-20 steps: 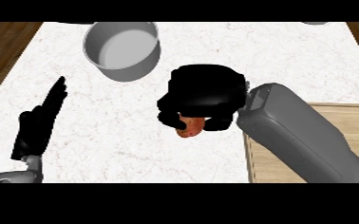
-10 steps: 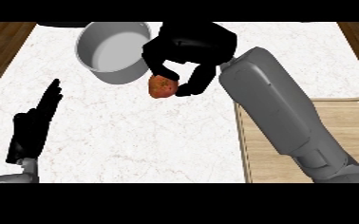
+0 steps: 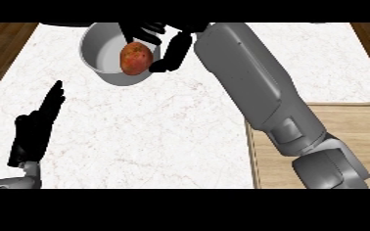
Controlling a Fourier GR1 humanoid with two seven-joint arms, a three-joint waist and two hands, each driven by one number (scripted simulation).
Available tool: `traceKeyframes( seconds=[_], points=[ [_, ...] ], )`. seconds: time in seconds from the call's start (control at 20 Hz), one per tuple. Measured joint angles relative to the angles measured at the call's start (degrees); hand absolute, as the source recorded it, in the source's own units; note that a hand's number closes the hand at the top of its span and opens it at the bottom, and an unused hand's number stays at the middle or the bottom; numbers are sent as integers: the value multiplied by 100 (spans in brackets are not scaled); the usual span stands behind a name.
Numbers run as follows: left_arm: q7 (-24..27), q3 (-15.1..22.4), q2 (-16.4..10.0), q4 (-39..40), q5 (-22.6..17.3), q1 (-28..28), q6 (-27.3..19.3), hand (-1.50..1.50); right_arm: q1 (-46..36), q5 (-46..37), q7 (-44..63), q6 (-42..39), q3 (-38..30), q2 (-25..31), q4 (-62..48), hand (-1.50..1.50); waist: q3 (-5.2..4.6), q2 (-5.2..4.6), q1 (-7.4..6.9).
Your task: Pick the sweet potato from the tray and place it in the pot
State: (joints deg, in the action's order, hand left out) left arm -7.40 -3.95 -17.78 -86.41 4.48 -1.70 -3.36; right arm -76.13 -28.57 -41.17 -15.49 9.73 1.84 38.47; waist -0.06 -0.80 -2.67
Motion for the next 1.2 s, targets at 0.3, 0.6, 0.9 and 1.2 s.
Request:
traceKeyframes(
  seconds=[0.3,0.6,0.9,1.2],
  points=[
    [44,61,51,-41,43,-33,36,0,-712,35,-230,477,-126,-140,-1180,150,-5,-46,-166],
    [10,164,38,-91,88,-188,133,0,-1153,68,-330,811,-34,-174,-1899,150,-14,-123,-411],
    [-17,294,96,-41,135,-396,196,0,-1267,-30,-430,1304,303,-182,-2252,150,-22,-192,-642],
    [-22,420,135,-7,201,-619,247,0,-1243,24,-360,1352,487,-182,-2565,-150,-31,-276,-902]
  ],
)
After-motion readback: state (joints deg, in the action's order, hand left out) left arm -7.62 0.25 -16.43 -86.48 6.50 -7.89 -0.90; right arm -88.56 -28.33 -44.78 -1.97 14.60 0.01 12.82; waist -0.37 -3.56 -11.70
